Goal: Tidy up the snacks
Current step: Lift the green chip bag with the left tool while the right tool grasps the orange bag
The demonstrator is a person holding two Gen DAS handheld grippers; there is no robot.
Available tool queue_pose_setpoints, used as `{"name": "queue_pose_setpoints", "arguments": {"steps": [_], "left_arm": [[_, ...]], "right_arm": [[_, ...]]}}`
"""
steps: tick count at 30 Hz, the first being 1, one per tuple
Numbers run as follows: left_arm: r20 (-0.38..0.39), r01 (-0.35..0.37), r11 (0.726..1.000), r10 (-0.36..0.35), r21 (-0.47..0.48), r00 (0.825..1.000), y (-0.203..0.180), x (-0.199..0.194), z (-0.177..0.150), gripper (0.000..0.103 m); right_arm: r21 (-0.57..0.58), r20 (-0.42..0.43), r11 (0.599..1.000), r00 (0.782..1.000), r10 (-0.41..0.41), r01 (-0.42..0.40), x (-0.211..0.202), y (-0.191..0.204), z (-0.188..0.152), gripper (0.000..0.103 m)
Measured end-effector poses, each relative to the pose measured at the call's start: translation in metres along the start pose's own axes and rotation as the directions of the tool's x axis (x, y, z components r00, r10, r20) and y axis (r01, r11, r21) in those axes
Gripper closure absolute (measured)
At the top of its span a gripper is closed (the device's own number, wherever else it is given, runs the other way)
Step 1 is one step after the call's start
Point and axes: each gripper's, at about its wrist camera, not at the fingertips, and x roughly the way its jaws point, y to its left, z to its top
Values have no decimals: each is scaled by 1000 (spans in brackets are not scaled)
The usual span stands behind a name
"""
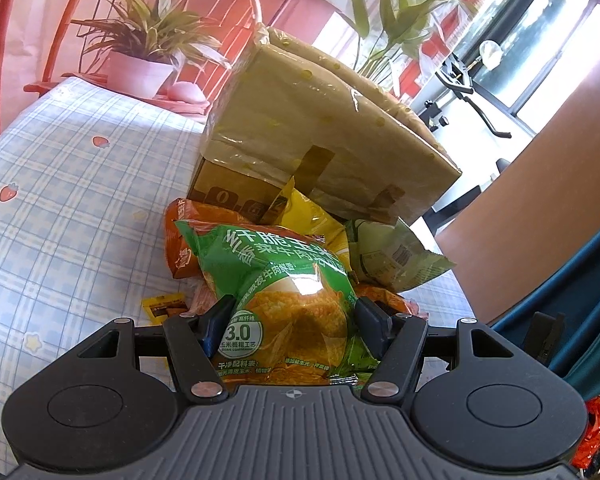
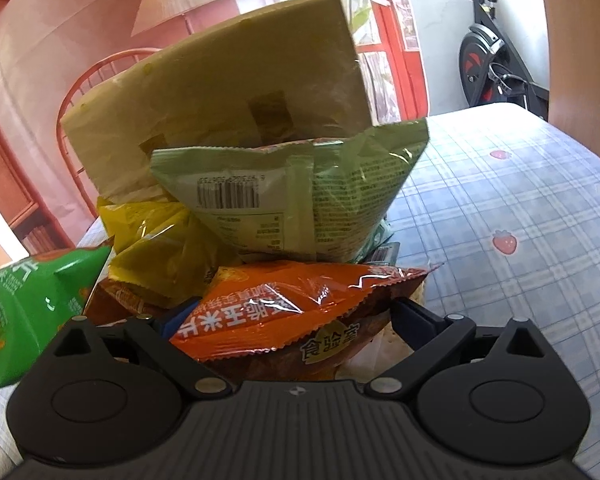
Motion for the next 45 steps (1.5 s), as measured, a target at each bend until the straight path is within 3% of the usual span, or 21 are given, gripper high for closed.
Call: {"name": "queue_pose_setpoints", "arguments": {"steps": [5, 14, 34, 45], "left_arm": [[0, -1, 1000, 1, -3, 1000, 0, 0, -1, 36], [12, -1, 1000, 1, -8, 1000, 1, -4, -4, 36], [80, 12, 1000, -12, -4, 997, 0, -30, -13, 36], [203, 18, 997, -33, 76, 979, -20, -66, 7, 36]], "right_arm": [[-7, 28, 1000, 1000, 9, -9, -6, -3, -1, 26], [-13, 45, 1000, 999, 15, -15, -21, 0, -4, 47], [-16, 98, 1000, 995, 2, 0, -74, 7, -14, 51], [-84, 208, 996, 978, 33, -16, -119, 31, 4, 52]]}}
